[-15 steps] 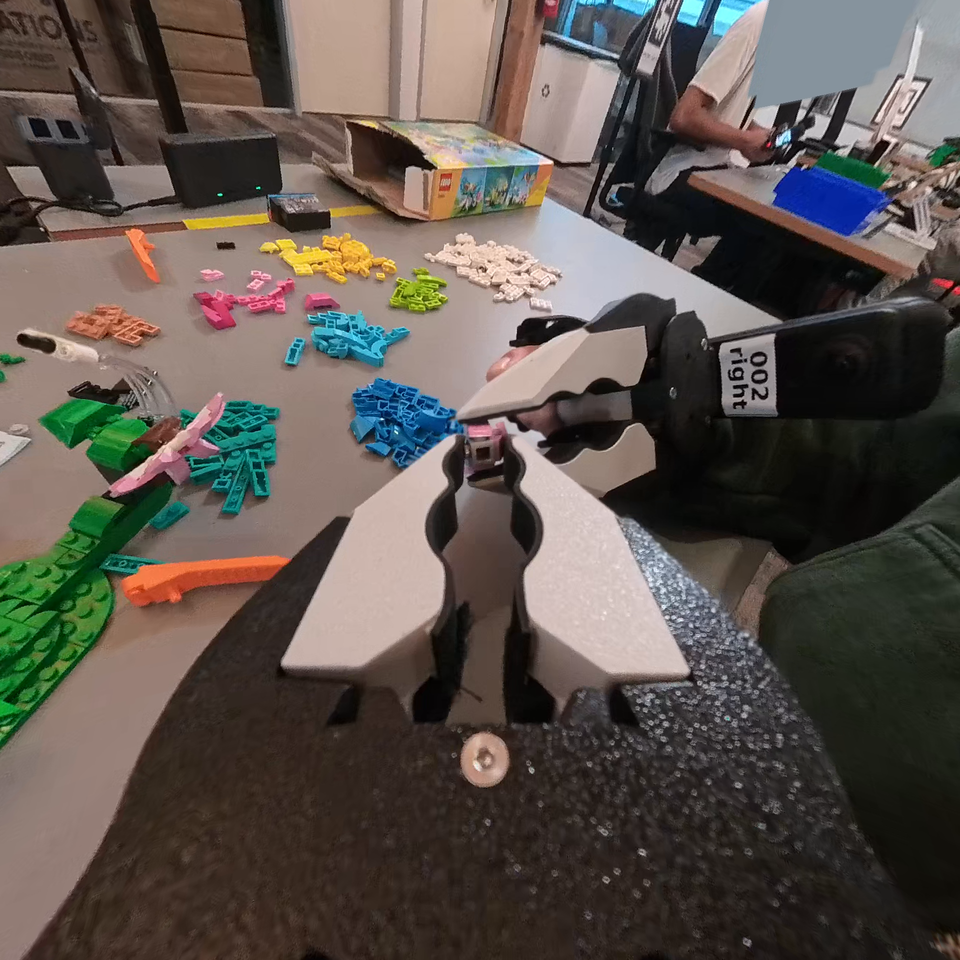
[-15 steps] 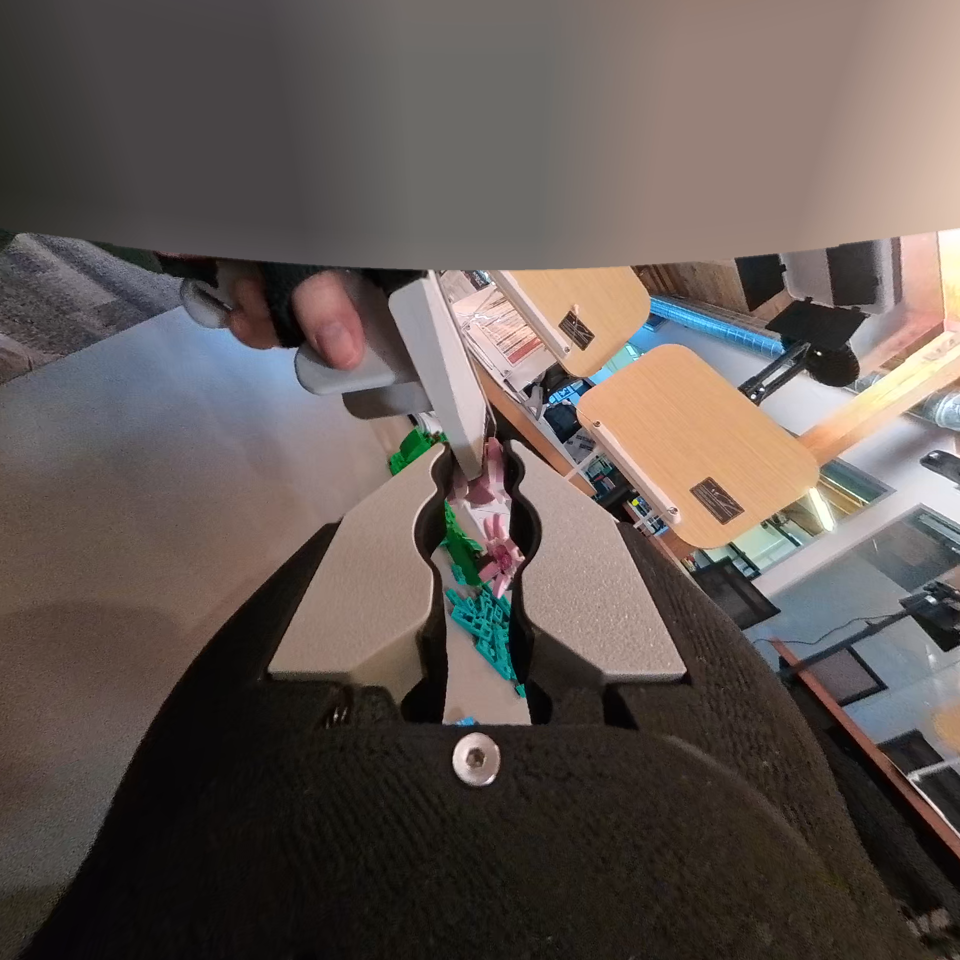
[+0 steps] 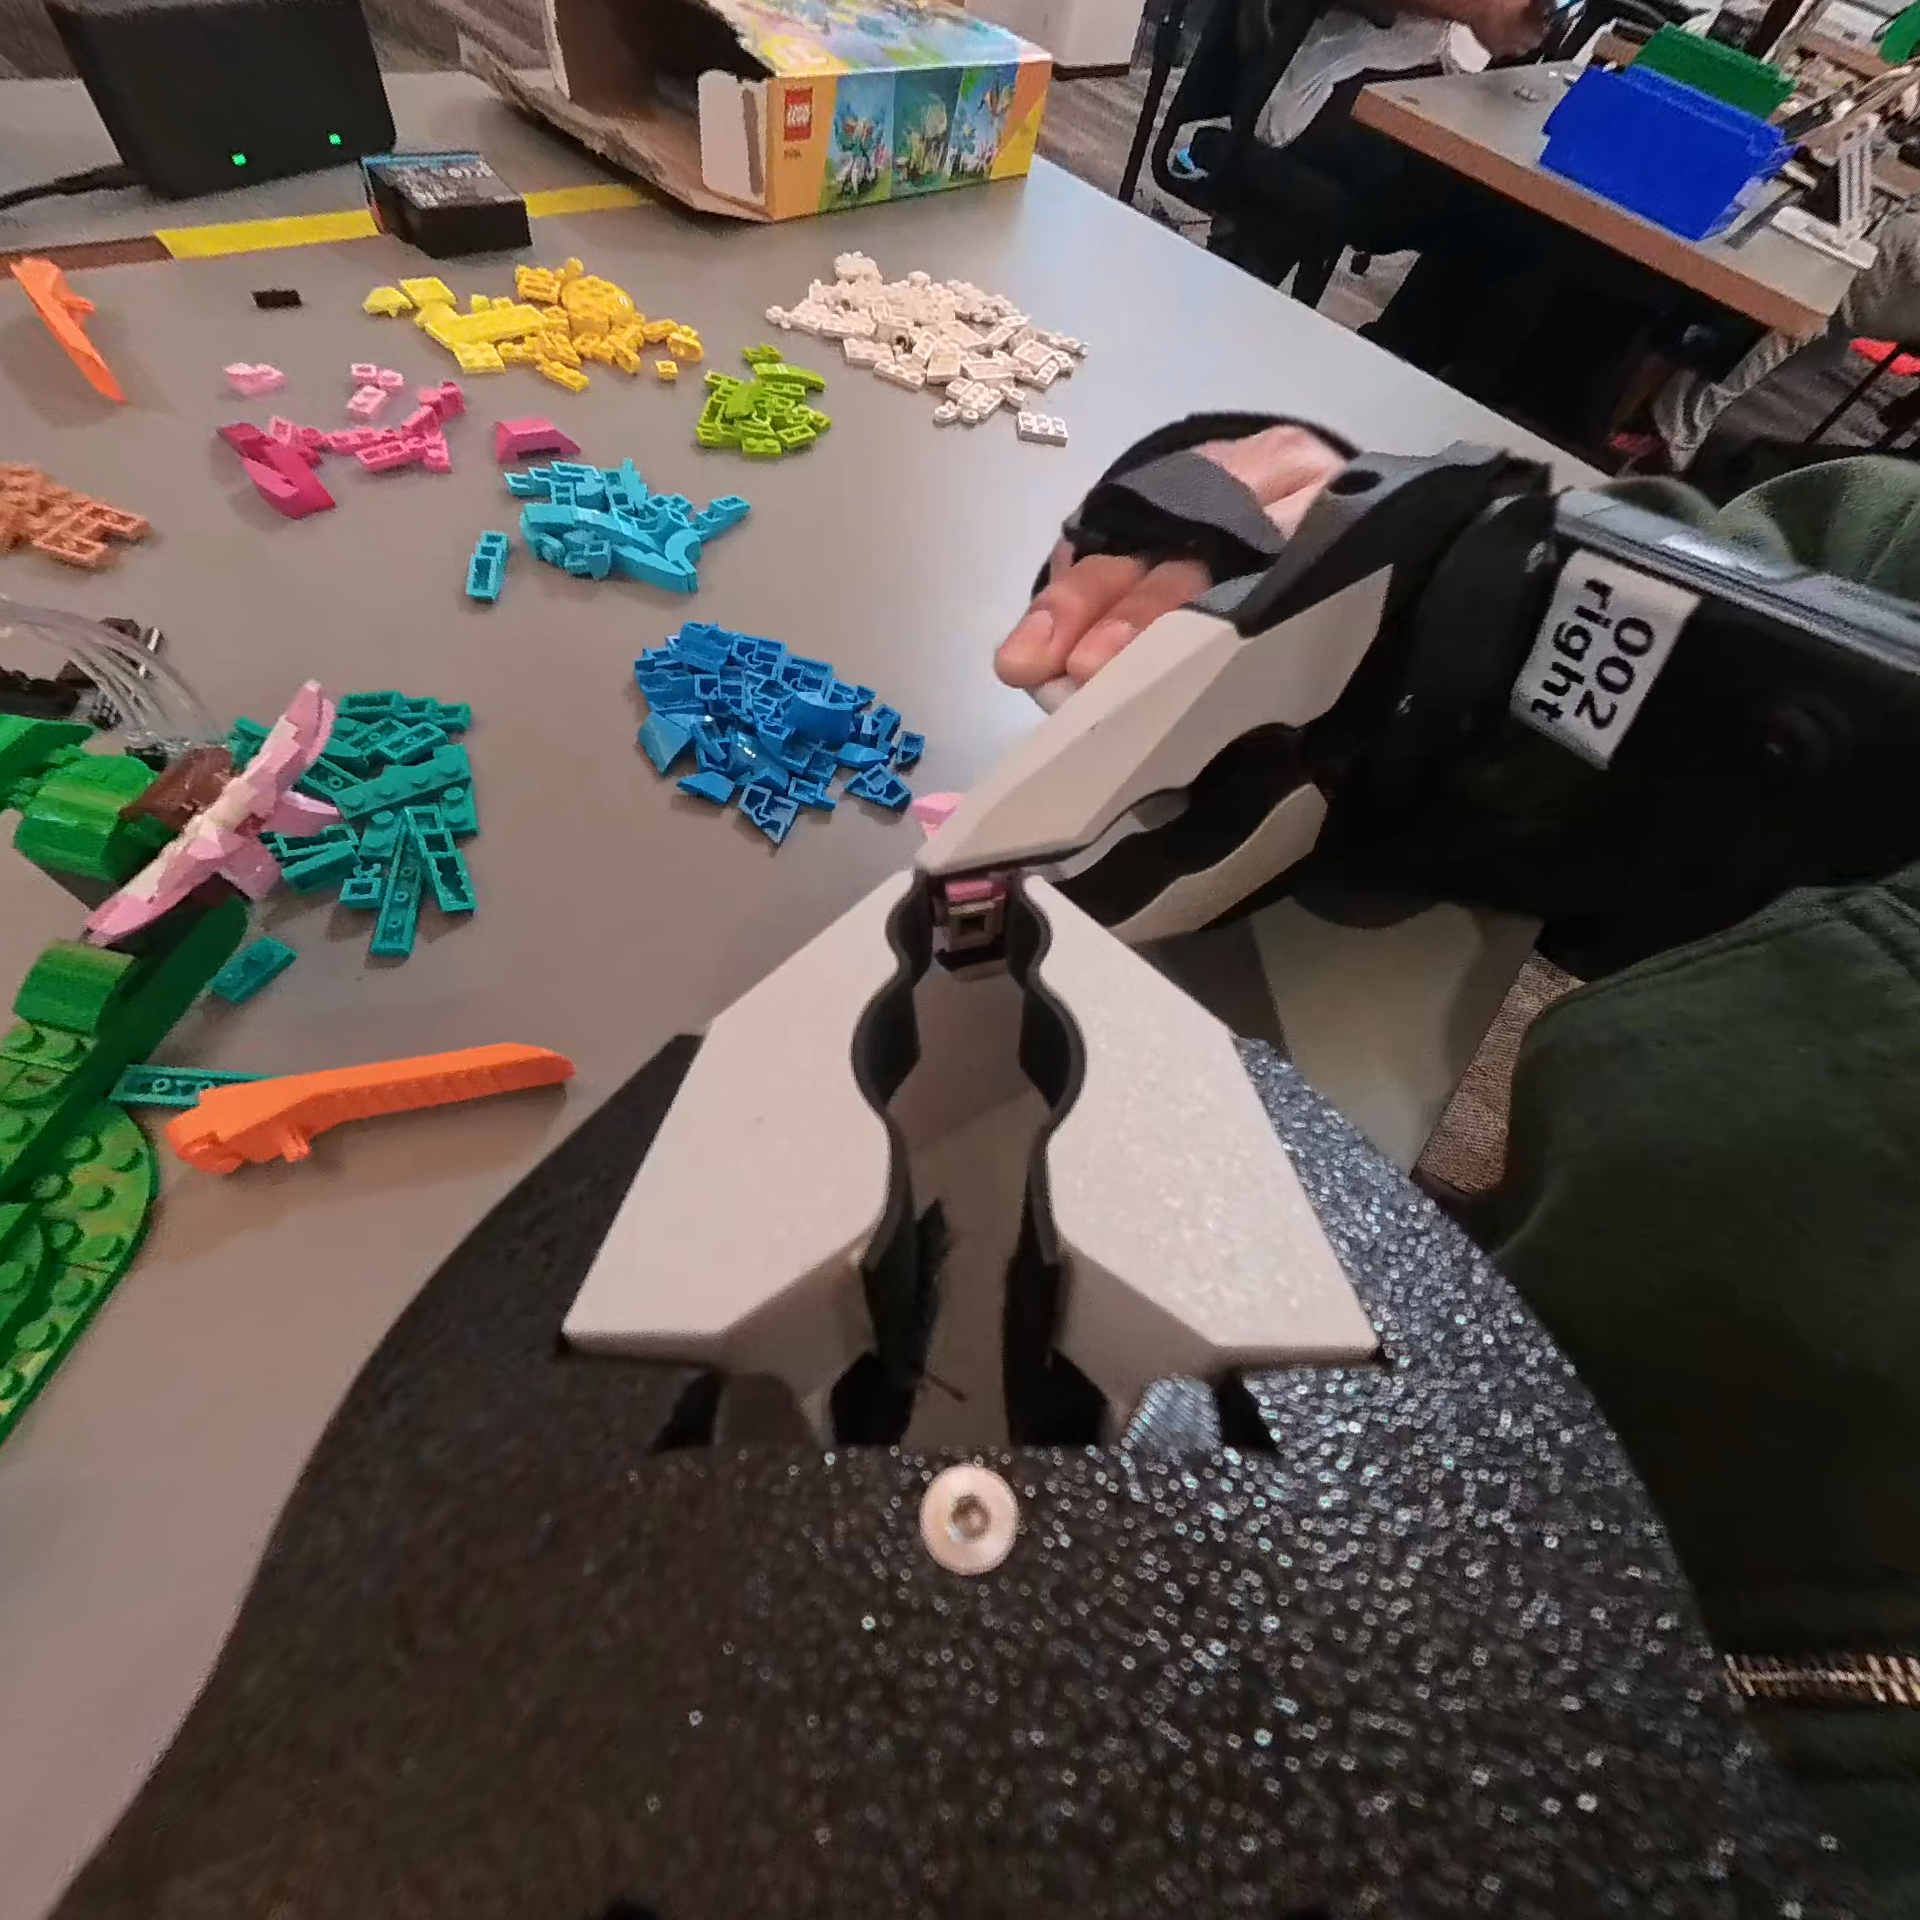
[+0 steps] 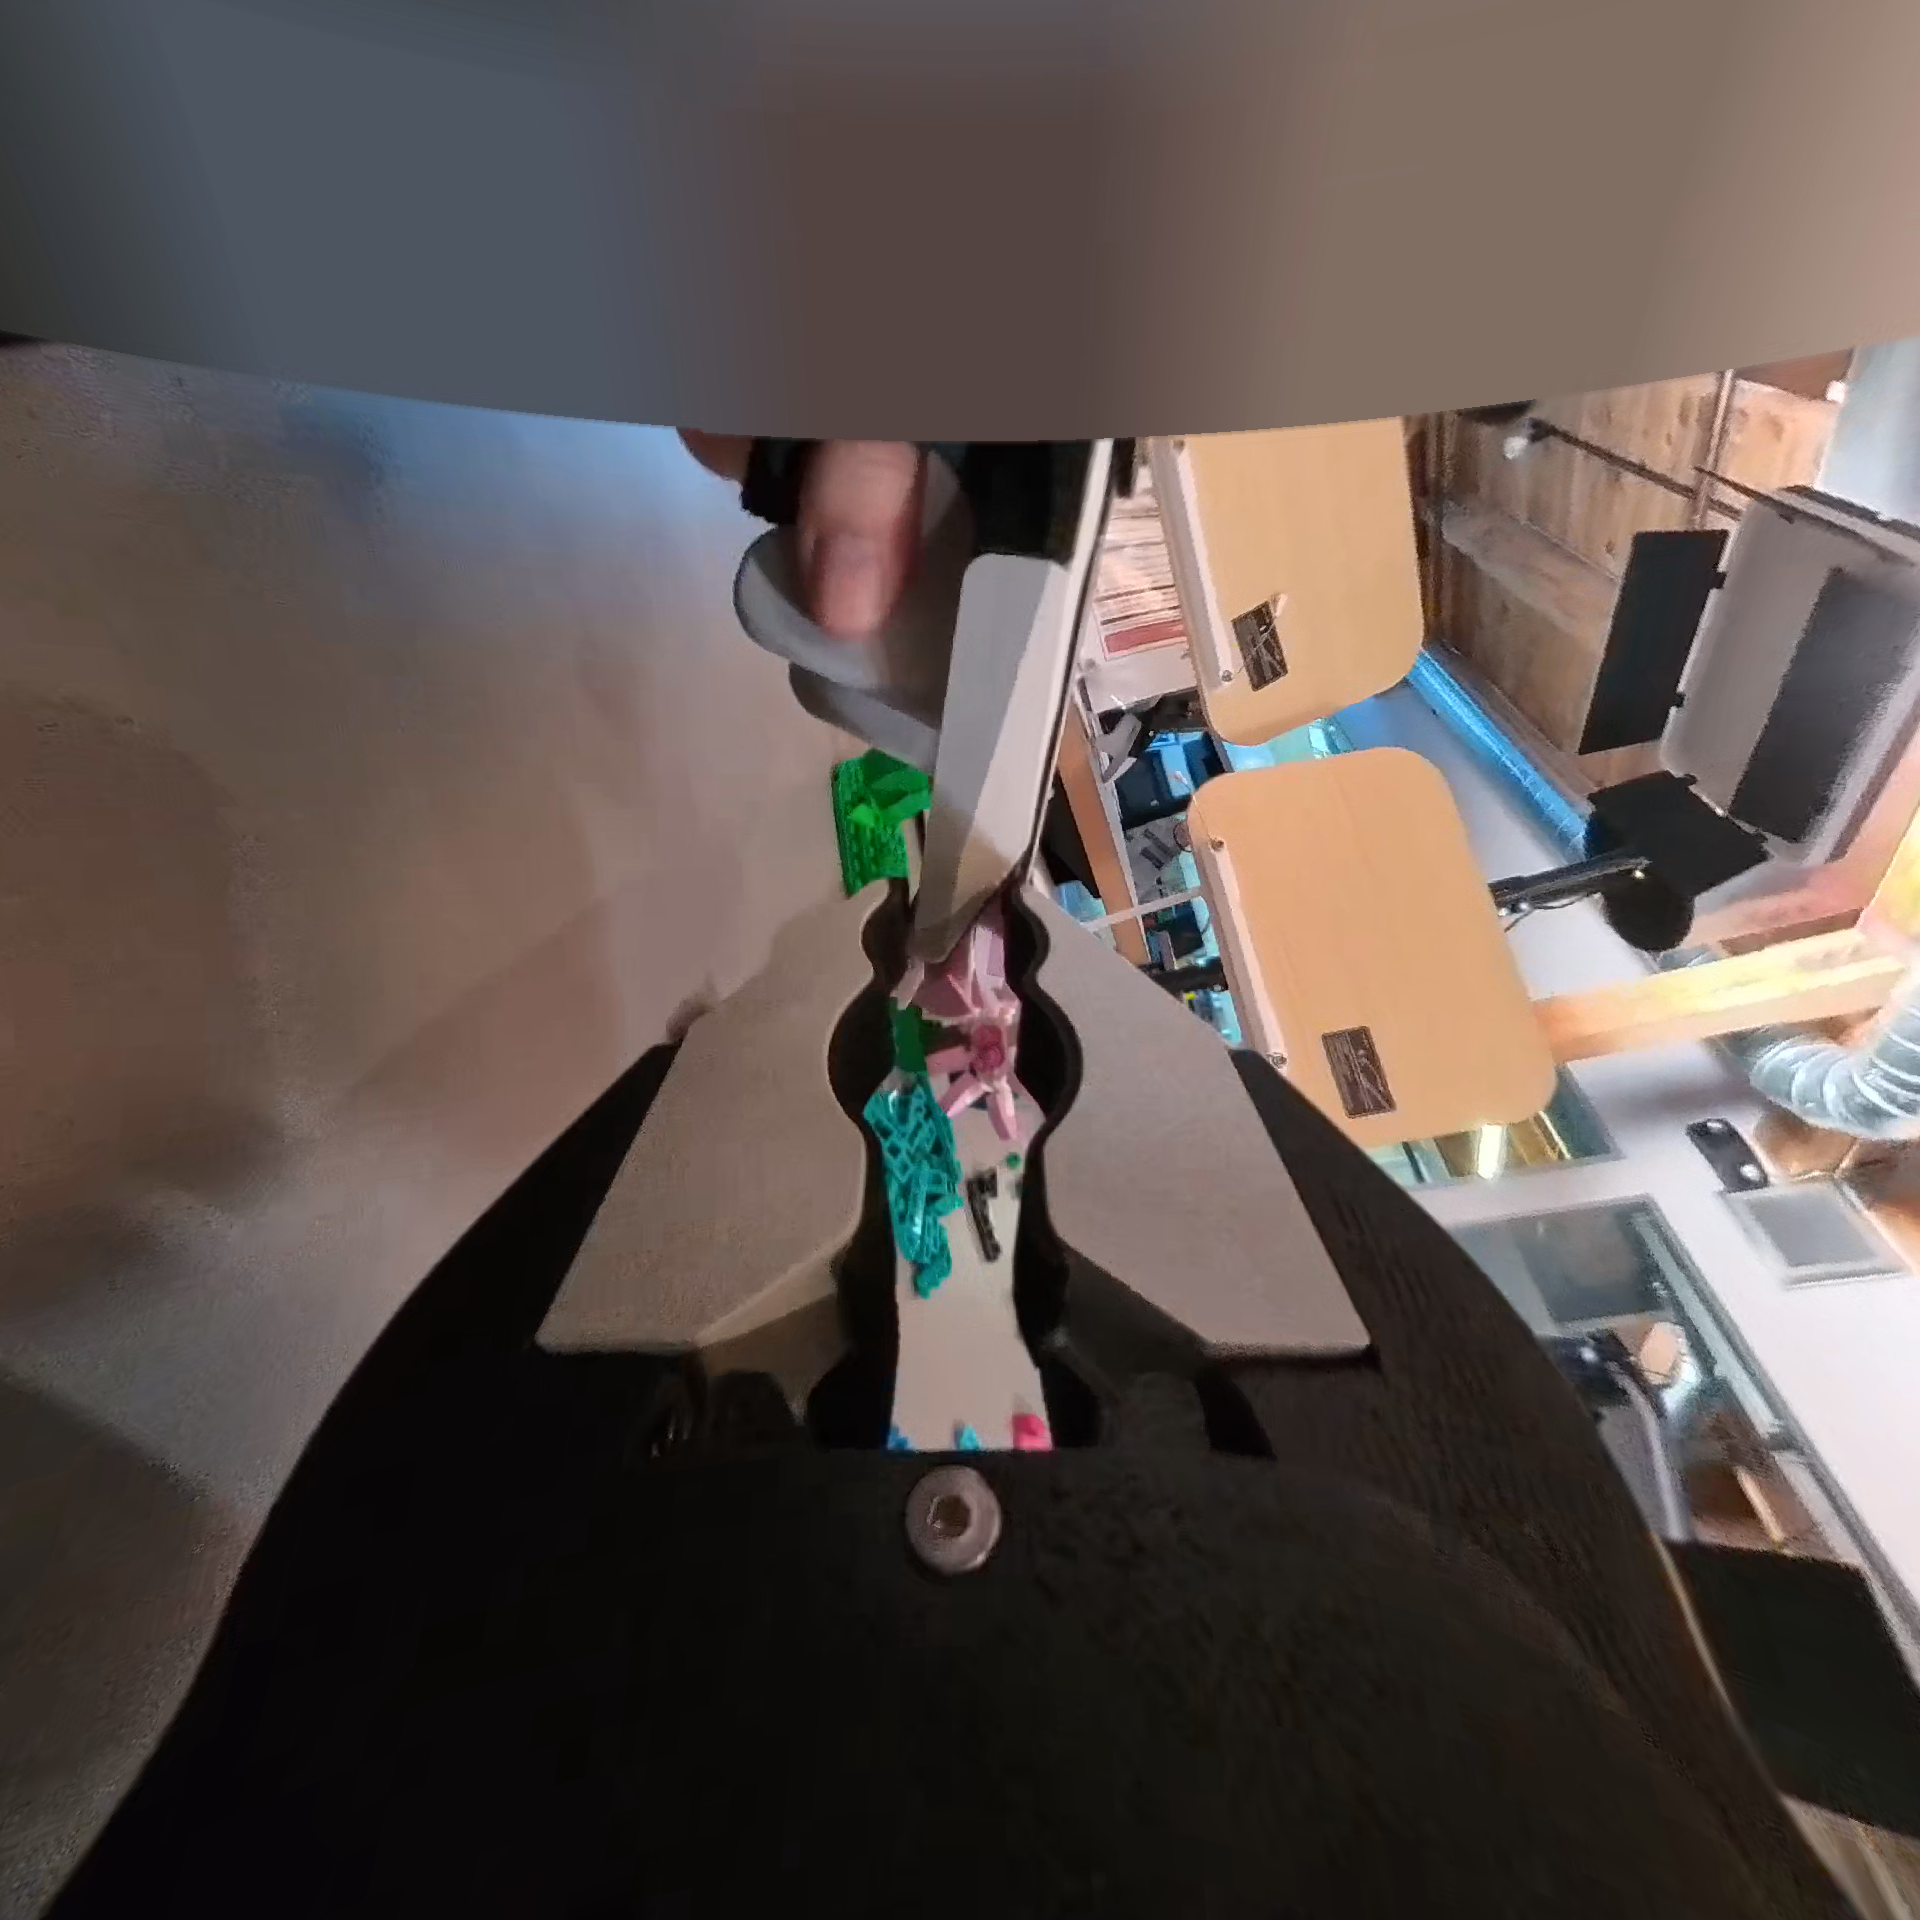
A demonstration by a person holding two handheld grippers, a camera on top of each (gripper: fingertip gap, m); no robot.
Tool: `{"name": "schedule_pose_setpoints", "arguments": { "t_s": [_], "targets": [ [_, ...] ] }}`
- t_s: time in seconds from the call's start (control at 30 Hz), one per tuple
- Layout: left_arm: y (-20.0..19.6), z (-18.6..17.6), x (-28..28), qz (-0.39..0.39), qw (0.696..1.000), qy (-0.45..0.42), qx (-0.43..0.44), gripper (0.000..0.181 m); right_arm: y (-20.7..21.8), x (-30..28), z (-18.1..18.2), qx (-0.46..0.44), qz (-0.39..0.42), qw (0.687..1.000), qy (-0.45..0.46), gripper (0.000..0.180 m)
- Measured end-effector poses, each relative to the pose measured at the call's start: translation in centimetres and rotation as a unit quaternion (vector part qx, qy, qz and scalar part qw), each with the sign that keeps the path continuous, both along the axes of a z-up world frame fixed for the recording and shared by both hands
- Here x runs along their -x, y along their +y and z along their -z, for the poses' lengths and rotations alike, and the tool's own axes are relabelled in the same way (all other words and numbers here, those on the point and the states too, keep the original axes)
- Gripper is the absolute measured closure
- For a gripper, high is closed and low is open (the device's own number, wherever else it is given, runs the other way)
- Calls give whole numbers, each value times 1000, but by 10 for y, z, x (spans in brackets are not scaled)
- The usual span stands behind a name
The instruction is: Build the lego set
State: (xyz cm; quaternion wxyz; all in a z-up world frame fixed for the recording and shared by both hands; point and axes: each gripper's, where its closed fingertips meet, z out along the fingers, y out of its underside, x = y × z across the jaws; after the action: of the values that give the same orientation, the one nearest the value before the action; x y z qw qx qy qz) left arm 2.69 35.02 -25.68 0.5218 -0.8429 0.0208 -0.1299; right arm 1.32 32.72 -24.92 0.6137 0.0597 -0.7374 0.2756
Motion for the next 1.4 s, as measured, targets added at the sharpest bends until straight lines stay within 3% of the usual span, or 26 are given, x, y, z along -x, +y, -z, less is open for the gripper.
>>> {"name": "schedule_pose_setpoints", "arguments": {
  "t_s": [0.13, 0.37, 0.77, 0.97, 1.17, 1.4],
  "targets": [
    [2, 9, 0, -2, 1000, -11, 12, 169, 2, 0, 9, -61, 14, 998, 3, 165],
    [7, 9, 3, -19, 1000, -10, 7, 169, 7, 3, 9, 14, 12, 1000, -13, 164],
    [10, 19, 4, -25, 999, -16, 36, 169, 11, 5, 19, -68, 37, 997, -14, 165],
    [15, 9, 9, -58, 998, -18, 6, 168, 15, 10, 9, 32, 40, 999, -14, 164],
    [15, -3, -1, -49, 999, -16, 1, 148, 18, 8, -2, 102, 28, 994, -13, 163],
    [7, -29, -6, -40, 997, 15, -60, 138, 21, -1, -31, 295, -48, 951, -76, 163]
  ]
}}
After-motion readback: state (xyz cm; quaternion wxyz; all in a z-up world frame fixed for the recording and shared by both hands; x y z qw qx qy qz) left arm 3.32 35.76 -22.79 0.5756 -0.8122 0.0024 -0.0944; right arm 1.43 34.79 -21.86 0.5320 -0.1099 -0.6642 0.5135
